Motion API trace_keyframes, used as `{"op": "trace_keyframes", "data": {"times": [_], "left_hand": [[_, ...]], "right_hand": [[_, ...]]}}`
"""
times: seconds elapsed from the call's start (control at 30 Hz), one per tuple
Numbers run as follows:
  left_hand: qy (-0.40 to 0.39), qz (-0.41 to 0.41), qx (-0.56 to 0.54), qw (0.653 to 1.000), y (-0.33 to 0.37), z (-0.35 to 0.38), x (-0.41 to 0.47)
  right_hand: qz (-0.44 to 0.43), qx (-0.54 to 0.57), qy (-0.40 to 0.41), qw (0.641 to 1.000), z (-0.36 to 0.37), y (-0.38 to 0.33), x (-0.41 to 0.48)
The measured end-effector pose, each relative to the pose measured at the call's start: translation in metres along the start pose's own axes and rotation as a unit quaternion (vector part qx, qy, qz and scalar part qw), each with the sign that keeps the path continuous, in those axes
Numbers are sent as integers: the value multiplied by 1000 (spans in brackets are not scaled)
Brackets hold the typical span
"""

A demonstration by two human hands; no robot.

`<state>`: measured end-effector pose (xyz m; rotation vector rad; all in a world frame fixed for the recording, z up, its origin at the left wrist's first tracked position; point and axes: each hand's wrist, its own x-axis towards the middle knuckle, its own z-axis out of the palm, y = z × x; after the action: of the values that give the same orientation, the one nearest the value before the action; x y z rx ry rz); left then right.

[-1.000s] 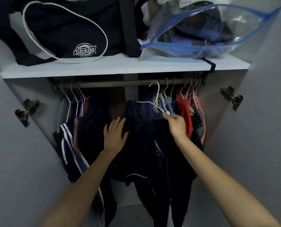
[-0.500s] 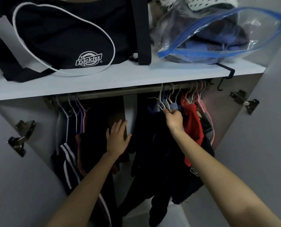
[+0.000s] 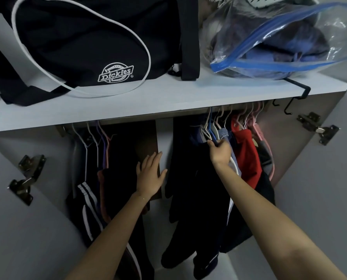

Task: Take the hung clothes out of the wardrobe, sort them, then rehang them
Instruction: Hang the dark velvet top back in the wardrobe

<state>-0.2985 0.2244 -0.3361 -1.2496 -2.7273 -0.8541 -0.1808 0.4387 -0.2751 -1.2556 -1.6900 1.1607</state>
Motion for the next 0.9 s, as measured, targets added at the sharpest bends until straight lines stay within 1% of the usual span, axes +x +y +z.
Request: {"op": "trace_keyframes", "data": {"times": [0.17,0.33,0.57,0.7,0.8,0.9], "left_hand": [[-8,5,-1,1000,0,11,-3],[-14,43,0,999,9,28,-3],[-14,94,-43,995,63,53,-3],[-12,143,-61,988,99,66,-9],[5,182,-60,981,123,70,-16],[7,227,-28,973,146,75,-27]], "right_hand": [[-13,5,10,1000,-3,2,-1],[-57,-17,-6,998,-15,6,-13],[-164,-112,-21,980,-58,28,-35],[-194,-184,-27,963,-93,46,-51],[-192,-240,-22,951,-121,60,-63],[-184,-303,12,935,-153,72,-78]]}}
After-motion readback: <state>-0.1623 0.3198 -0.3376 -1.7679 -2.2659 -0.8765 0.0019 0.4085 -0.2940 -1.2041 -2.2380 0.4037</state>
